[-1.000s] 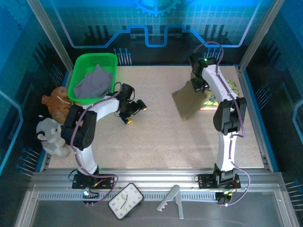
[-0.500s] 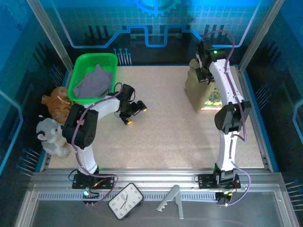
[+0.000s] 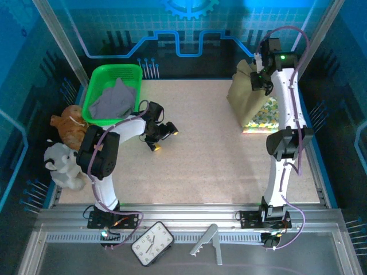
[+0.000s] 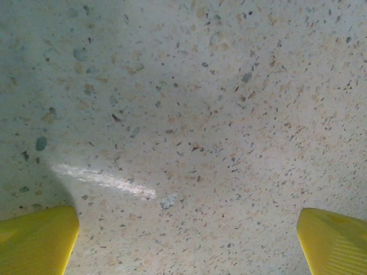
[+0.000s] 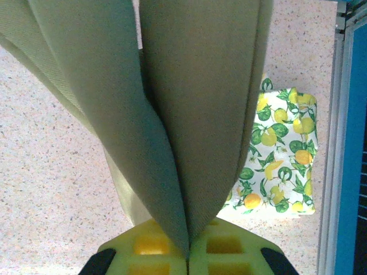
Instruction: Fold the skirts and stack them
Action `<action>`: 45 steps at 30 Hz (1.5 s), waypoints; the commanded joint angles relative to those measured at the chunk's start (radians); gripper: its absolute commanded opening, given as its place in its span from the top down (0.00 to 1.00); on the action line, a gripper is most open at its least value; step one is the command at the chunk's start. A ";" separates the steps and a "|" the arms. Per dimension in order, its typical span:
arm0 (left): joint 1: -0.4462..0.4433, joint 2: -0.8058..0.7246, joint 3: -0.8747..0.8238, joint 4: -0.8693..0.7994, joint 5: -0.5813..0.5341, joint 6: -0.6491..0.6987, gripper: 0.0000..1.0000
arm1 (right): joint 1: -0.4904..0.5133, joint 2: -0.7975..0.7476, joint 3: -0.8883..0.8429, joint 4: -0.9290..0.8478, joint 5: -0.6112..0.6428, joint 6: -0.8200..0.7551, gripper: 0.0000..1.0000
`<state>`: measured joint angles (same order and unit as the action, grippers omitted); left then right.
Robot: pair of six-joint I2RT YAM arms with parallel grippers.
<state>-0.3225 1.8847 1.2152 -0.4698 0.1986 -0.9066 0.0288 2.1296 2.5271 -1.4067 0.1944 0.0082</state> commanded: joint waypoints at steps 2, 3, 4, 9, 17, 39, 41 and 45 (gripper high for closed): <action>0.000 0.022 0.027 -0.033 0.027 0.023 0.01 | -0.105 -0.075 -0.023 0.007 -0.194 -0.019 1.00; -0.001 0.023 0.025 -0.032 0.028 0.021 0.01 | -0.133 -0.080 -0.052 0.026 -0.229 -0.027 1.00; -0.001 0.026 0.026 -0.032 0.030 0.020 0.01 | -0.165 -0.085 -0.093 0.052 -0.272 -0.039 1.00; 0.000 0.043 0.025 -0.028 0.039 0.016 0.01 | -0.301 -0.023 -0.283 0.182 -0.444 -0.126 1.00; -0.003 0.050 0.017 -0.045 0.027 0.027 0.01 | -0.392 0.187 -0.345 0.258 -0.478 -0.256 1.00; 0.000 -0.019 0.053 -0.100 -0.013 0.044 0.01 | -0.311 -0.004 -0.478 0.313 -0.052 -0.015 0.00; 0.002 -0.026 0.061 -0.103 -0.014 0.044 0.01 | -0.267 0.001 -0.513 0.327 -0.185 -0.054 0.00; 0.006 -0.044 0.064 -0.113 -0.022 0.052 0.01 | -0.205 0.050 -0.515 0.354 -0.182 -0.070 0.00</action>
<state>-0.3225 1.8904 1.2510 -0.5396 0.1955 -0.8814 -0.2195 2.1407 2.0182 -1.0370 0.0853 -0.0418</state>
